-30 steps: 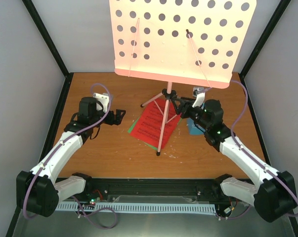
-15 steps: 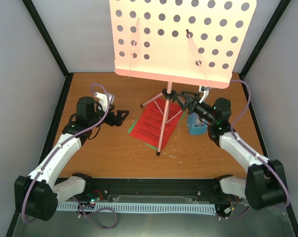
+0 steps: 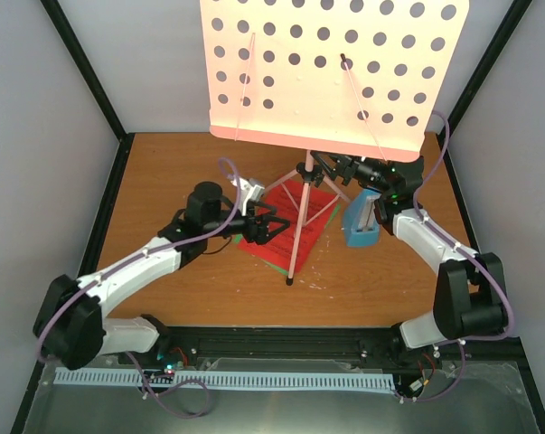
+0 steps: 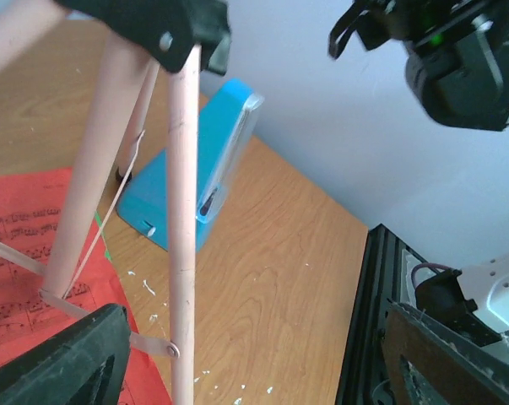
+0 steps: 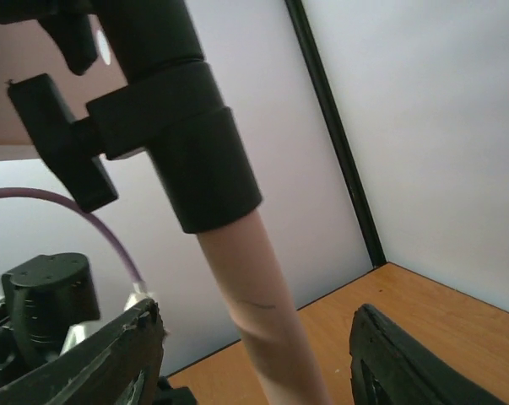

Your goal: Pack up the instrument practice props

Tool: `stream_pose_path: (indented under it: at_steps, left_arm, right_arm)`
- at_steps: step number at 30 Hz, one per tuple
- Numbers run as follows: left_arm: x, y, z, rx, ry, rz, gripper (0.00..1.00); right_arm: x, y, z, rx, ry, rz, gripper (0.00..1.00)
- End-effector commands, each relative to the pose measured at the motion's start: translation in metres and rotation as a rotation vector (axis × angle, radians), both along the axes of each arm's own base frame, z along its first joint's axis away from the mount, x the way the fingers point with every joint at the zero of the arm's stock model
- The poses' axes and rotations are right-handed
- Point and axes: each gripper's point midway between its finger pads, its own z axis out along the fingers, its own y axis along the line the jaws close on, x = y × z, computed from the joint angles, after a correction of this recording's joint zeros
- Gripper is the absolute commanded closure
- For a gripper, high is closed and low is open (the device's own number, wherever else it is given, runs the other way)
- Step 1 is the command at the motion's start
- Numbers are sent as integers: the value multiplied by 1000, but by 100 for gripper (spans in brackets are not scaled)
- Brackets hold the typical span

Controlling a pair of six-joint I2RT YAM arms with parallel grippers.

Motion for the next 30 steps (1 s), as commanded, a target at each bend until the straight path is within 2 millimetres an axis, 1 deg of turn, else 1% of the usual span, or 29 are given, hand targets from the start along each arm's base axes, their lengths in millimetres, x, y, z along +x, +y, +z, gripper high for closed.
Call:
stream_pose_path:
  at_steps: [1,4,8,12,16,18,20,23,26,27,28,30]
  left_arm:
    - [14,-20,23,-63,-41,-16,18]
    - [21,-30,16,-61,-26,-33,20]
    - [24,-45,13,-67,-33,-67,21]
    - [32,-55,2,-54,-16,-86,23]
    - [36,-65,-6,-42,1,-104,23]
    - [40,-67,-10,-28,-6,-101,26]
    - [45,-69,-17,-6,-16,-92,35]
    - [53,-73,-28,43,-26,-63,54]
    - [54,-76,-36,80,-51,-42,71]
    - [55,-76,-37,84,-52,-34,78]
    - [55,-75,-38,85,-53,-25,87]
    - [57,-73,-39,90,-61,-7,95]
  right_arm:
    - [-11,4,14,-29,-125,65,41]
    - [-4,6,15,-53,-136,63,43]
    - [1,12,18,-76,-152,98,50]
    - [5,16,17,-101,-159,118,56]
    - [3,20,11,-130,-177,122,58]
    - [1,21,10,-142,-192,121,64]
    - [-1,20,10,-146,-198,120,72]
    - [-4,20,12,-150,-206,124,84]
    - [-5,20,14,-155,-210,122,90]
    - [-11,28,14,-155,-214,140,93]
    - [-13,29,15,-157,-218,139,96]
    - [-15,31,16,-162,-226,133,97]
